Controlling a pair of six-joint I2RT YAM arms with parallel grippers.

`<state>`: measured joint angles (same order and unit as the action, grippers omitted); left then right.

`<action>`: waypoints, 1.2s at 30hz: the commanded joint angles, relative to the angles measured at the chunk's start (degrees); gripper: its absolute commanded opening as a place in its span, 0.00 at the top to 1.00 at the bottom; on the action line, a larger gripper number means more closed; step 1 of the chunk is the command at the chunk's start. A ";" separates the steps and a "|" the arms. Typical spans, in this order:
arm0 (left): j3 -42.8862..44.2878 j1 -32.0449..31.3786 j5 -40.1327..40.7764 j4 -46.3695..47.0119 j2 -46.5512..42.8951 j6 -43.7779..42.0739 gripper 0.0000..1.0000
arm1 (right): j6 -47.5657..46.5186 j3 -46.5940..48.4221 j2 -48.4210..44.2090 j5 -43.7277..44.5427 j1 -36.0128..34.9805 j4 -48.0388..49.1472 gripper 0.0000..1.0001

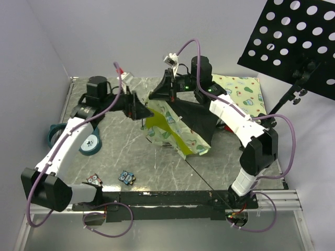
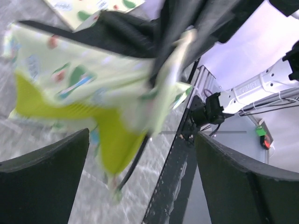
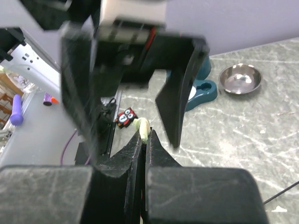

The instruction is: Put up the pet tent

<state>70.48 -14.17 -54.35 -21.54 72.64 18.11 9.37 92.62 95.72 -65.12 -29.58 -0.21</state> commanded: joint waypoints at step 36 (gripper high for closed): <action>40.53 11.98 -22.56 -56.95 42.67 -73.48 0.99 | -105.04 -15.26 -11.52 -4.49 15.96 -71.68 0.05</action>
<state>110.72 -1.91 -78.00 -73.71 114.52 -52.42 -75.53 80.47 86.21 -69.43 -12.62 -68.53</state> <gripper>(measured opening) 0.037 0.926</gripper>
